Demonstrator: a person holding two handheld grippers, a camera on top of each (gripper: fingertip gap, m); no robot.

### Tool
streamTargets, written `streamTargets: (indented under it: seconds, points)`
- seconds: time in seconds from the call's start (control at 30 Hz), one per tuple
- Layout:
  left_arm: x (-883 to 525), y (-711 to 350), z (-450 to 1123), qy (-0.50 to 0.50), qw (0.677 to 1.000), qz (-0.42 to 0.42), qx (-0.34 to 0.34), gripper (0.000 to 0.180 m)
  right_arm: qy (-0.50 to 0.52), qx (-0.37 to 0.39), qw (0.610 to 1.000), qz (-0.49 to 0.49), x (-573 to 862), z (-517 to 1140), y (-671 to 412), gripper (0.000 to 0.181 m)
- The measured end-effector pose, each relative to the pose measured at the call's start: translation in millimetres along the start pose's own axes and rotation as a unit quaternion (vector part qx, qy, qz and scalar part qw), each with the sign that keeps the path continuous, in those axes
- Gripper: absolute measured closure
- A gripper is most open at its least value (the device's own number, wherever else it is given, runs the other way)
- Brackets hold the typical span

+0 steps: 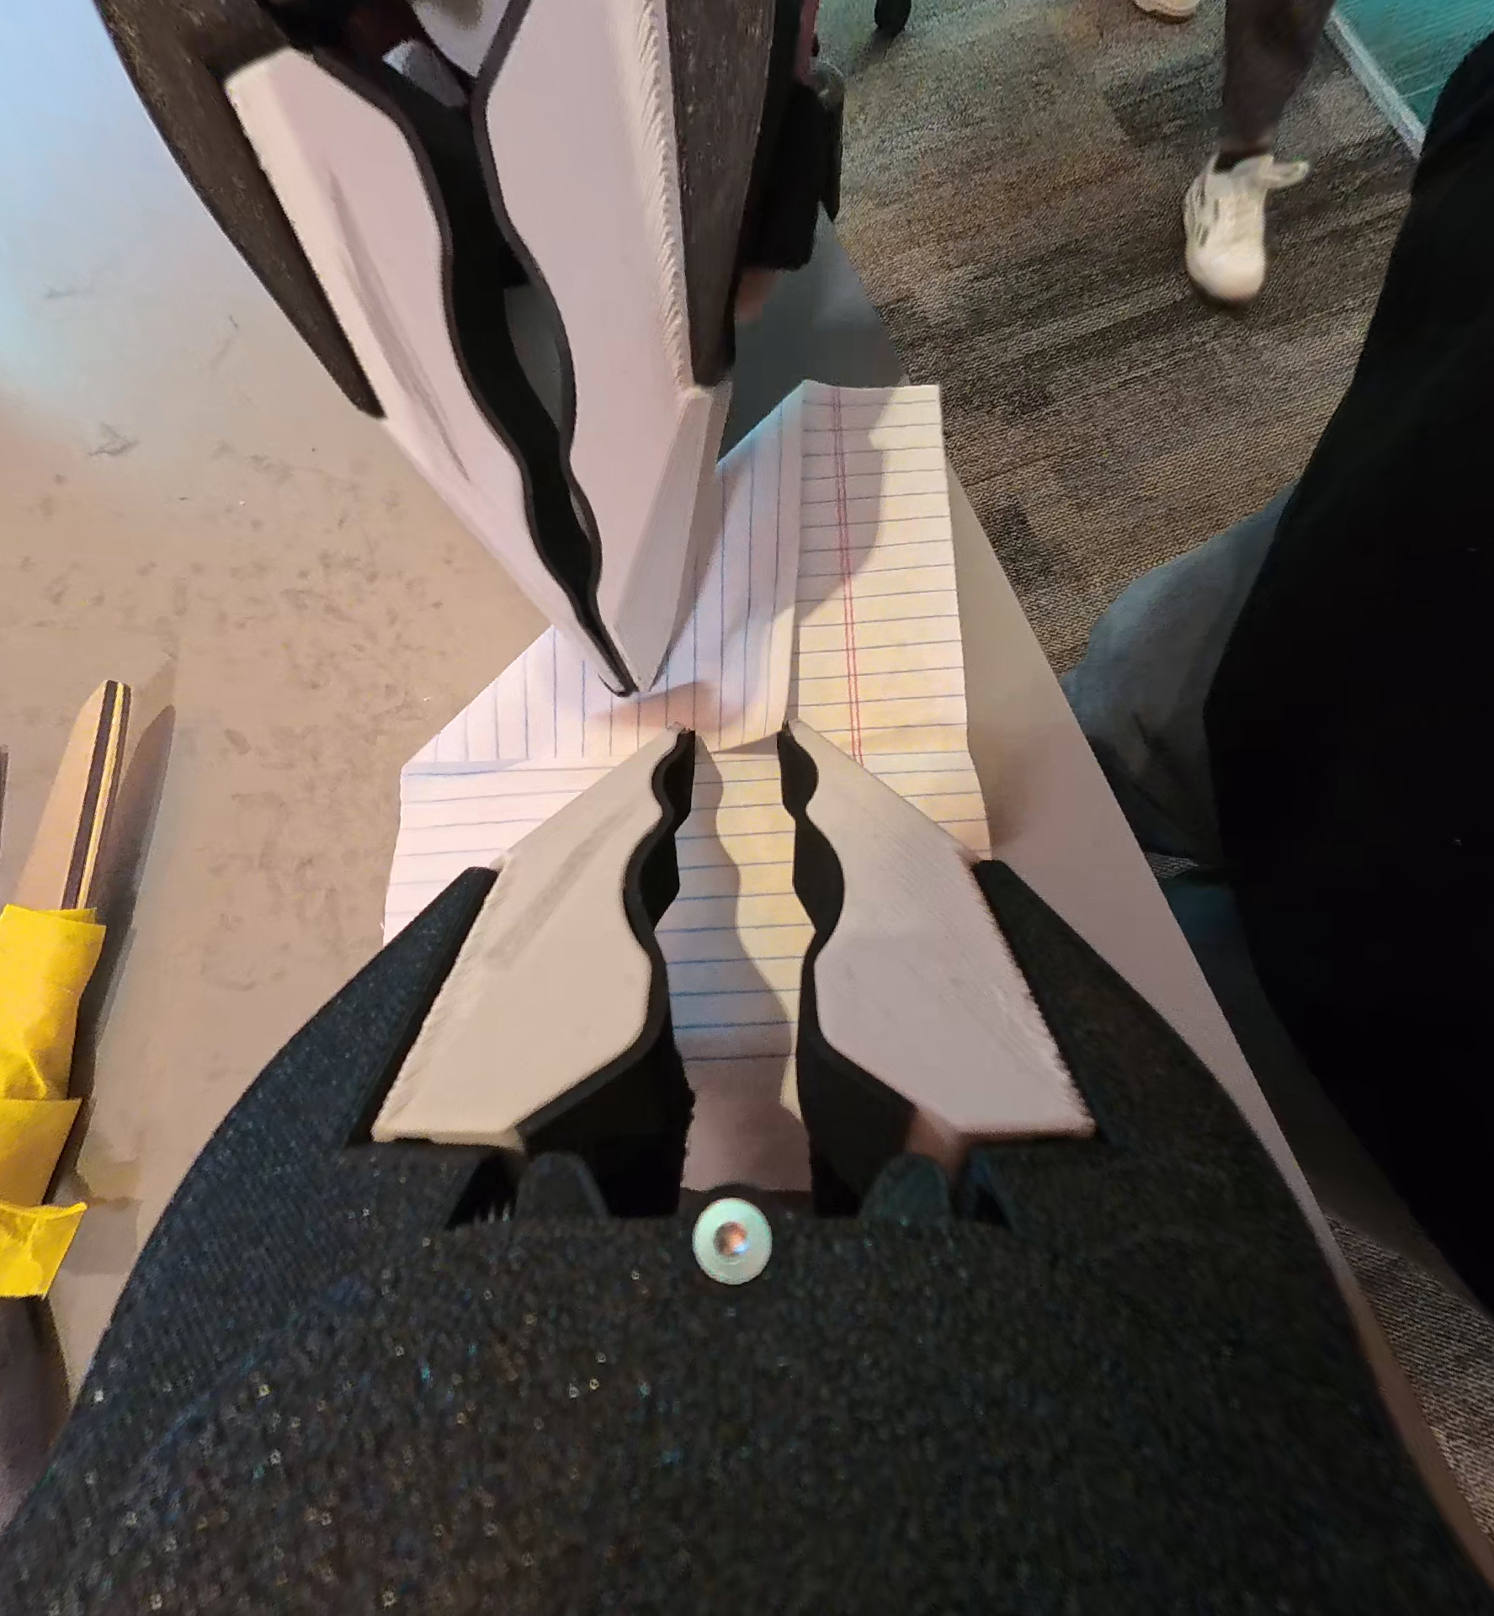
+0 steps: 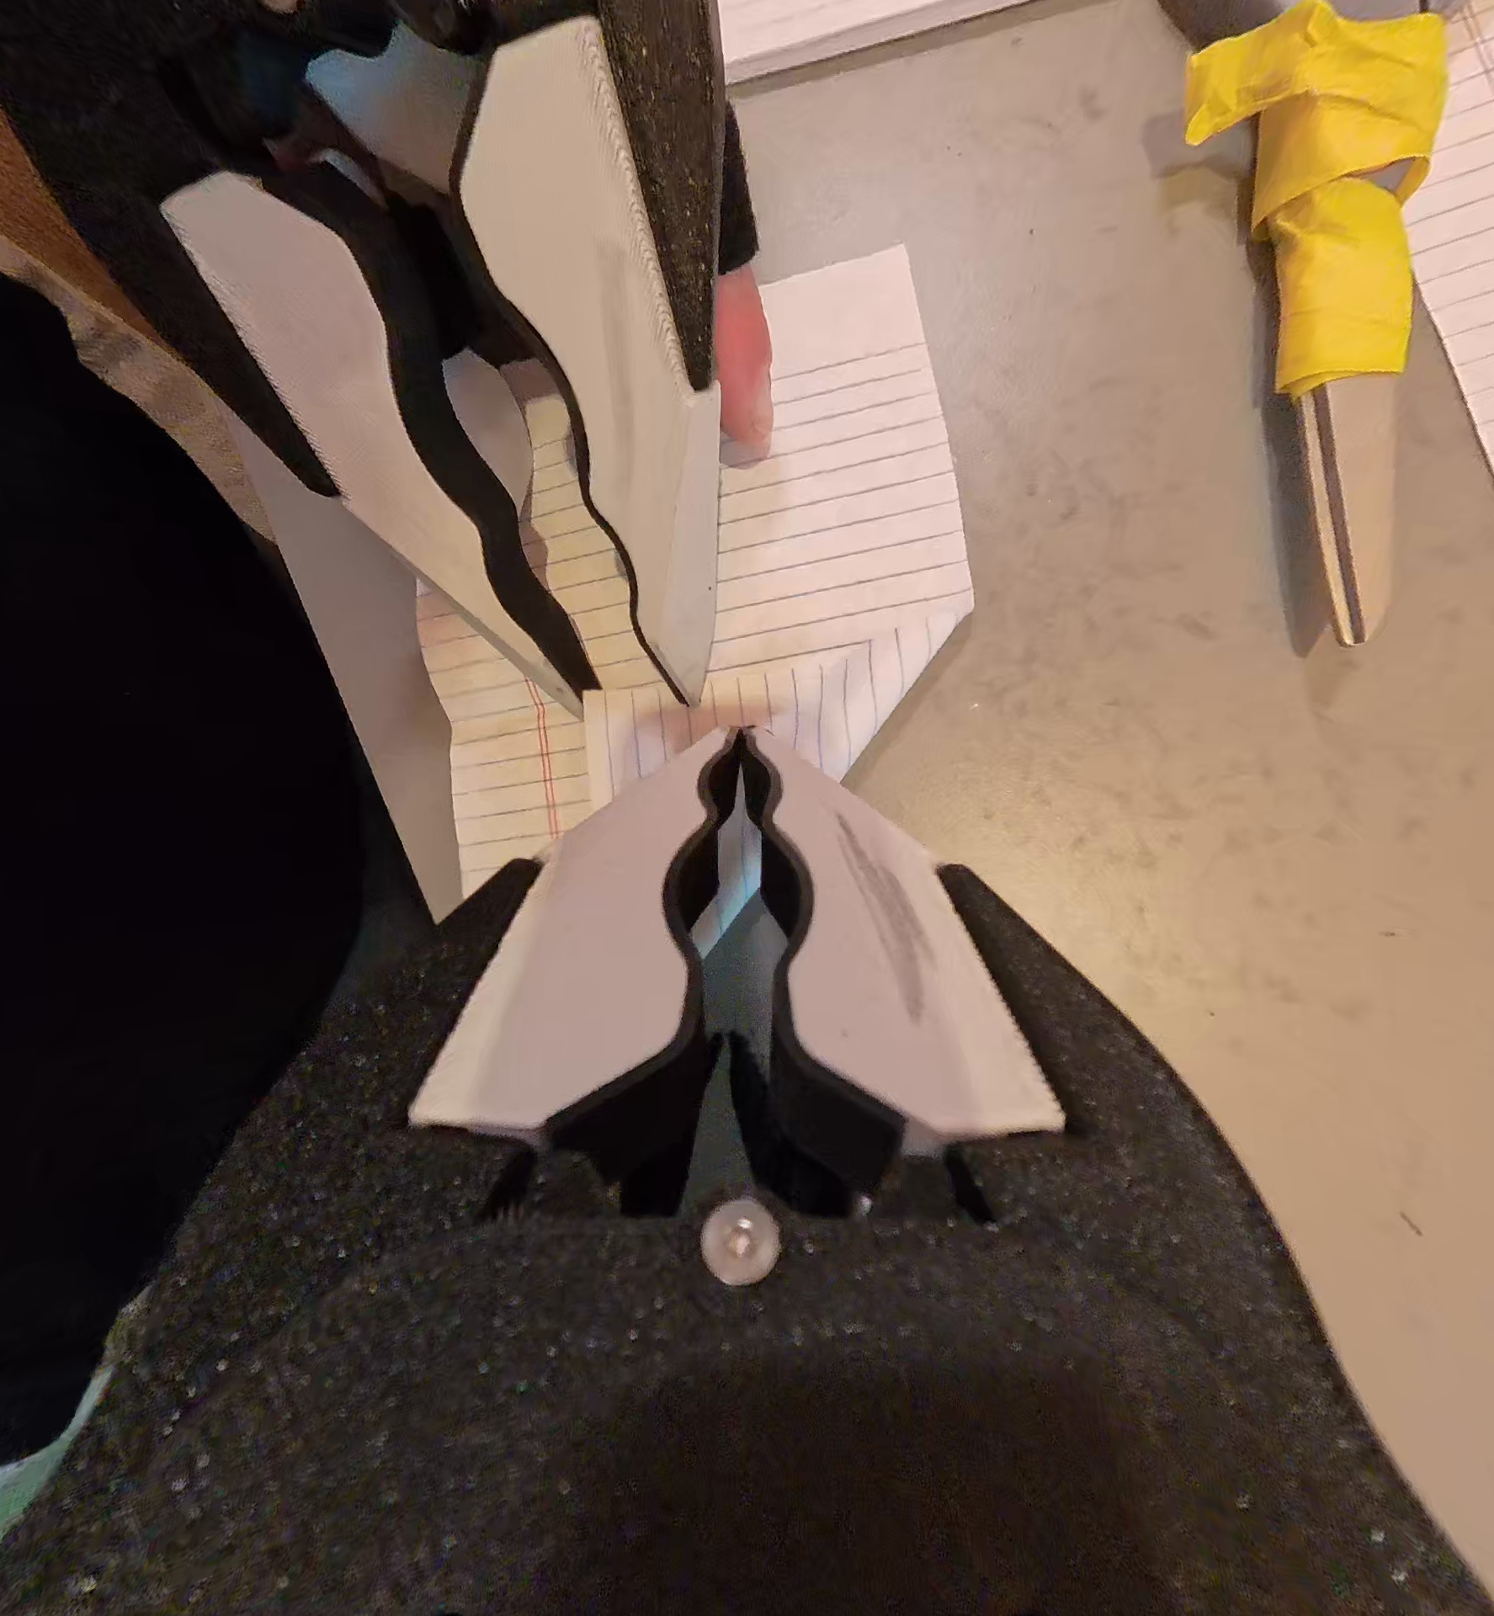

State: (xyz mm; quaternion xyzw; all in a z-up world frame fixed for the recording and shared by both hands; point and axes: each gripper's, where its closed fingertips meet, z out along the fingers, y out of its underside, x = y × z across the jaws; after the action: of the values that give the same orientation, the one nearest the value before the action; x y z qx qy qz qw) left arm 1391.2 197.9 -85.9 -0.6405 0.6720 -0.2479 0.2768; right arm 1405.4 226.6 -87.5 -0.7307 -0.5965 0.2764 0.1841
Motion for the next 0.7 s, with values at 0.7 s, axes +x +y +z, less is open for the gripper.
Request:
streamTargets:
  seconds: [0.7]
  points:
    - [-15,-8,-5,-0.044,0.991,-0.125,0.013,0.163,-0.007,0.008,1.000,0.008,1,2,0,0.181]
